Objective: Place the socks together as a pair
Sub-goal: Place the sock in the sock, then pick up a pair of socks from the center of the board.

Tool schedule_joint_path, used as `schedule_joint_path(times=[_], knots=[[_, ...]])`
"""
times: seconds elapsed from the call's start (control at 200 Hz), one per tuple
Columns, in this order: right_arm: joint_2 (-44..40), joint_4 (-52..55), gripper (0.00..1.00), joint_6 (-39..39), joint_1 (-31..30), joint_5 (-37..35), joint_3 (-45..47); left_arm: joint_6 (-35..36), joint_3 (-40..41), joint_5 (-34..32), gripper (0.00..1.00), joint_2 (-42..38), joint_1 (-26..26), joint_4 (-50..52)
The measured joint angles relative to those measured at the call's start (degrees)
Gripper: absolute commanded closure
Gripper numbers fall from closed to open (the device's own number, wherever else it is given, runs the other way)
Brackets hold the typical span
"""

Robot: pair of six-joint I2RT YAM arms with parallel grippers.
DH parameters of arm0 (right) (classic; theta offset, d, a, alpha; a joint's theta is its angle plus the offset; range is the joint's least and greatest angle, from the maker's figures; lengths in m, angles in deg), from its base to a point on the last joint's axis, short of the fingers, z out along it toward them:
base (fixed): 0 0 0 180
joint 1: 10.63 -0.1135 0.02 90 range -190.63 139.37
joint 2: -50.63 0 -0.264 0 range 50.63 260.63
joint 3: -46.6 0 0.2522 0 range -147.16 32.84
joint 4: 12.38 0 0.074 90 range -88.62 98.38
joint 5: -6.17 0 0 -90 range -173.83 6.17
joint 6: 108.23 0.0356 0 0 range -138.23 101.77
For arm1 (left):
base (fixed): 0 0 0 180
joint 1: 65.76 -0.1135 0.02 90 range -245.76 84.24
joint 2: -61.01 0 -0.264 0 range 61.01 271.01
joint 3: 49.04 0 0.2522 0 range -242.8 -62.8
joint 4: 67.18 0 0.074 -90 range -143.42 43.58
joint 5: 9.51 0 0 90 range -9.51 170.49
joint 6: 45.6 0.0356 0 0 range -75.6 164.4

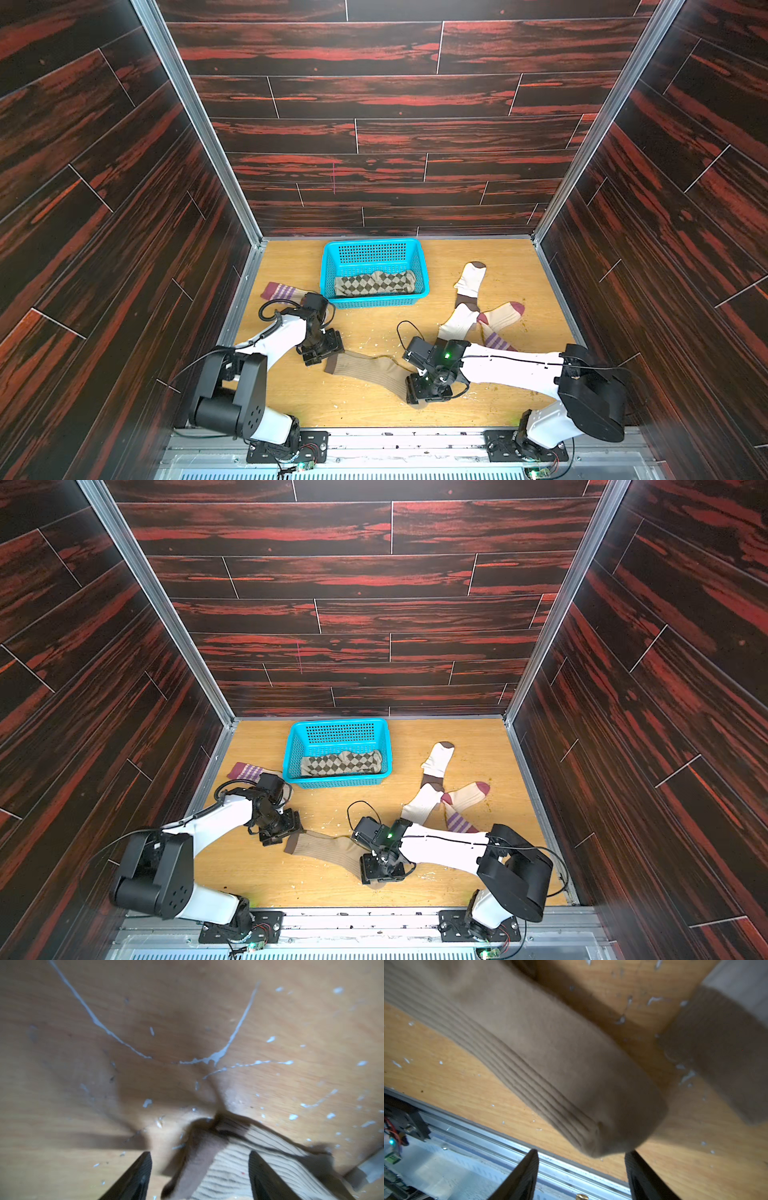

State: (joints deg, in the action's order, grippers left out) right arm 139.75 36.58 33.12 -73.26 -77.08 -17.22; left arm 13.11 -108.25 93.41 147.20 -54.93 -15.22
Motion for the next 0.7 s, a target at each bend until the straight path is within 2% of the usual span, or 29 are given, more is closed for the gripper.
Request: schedule_joint_path(times=[0.235, 0.471, 0.576, 0.696], knots=[[1.64, -2.45, 0.36, -0.66, 1.84, 1.81, 0.46, 0.42, -1.09, -0.96, 0.31, 2.12, 1.70, 0.79], [2.23, -1.97, 0.36, -0.92, 2.27, 2.05, 0.52, -0.46, -1.60, -2.08, 0.37, 2.78, 4.57, 1.25], [-0.09, -0.17, 0.34, -0.83, 2.27, 1.64, 0.55, -0.68, -1.53, -2.16, 0.42, 2.75, 4.81, 1.27], [-2.34, 0.59, 0.34, -0.63, 2.27, 1.64, 1.01, -1.01, -1.38, -2.27, 0.54, 2.84, 5.09, 1.18]])
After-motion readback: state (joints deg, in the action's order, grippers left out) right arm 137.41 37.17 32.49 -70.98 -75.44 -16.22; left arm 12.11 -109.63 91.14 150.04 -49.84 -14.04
